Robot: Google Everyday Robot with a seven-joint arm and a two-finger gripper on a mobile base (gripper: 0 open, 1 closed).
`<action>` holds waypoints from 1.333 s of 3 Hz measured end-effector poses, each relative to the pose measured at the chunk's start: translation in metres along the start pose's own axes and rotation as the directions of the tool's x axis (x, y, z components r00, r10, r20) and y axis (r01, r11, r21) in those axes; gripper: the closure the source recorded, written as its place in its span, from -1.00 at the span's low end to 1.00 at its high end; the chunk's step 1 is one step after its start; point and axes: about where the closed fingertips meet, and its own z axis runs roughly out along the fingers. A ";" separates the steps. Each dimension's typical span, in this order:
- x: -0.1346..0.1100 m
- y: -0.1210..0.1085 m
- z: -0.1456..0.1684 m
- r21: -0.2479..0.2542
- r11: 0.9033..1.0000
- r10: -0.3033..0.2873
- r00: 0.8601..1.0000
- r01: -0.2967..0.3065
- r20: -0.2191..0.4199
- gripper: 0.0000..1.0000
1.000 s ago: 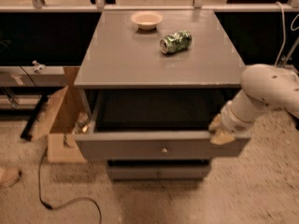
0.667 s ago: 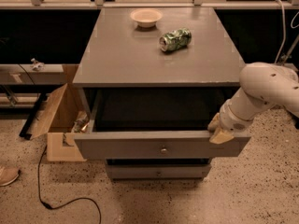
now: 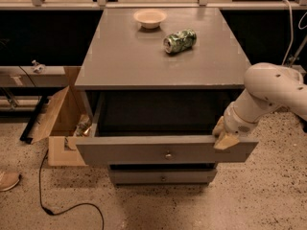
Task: Open top drawer
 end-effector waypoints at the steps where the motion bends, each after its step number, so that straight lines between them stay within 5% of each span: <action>1: 0.001 0.005 0.012 -0.054 0.998 -0.011 1.000 0.011 -0.002 -0.92; 2: 0.006 0.025 0.020 -0.122 0.993 -0.012 1.000 0.009 -0.025 -1.00; 4: 0.017 0.065 0.019 -0.199 0.980 0.014 0.998 -0.027 -0.063 -0.18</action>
Offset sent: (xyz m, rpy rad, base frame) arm -0.0493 0.0003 -0.0293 -0.0368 0.1982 0.0618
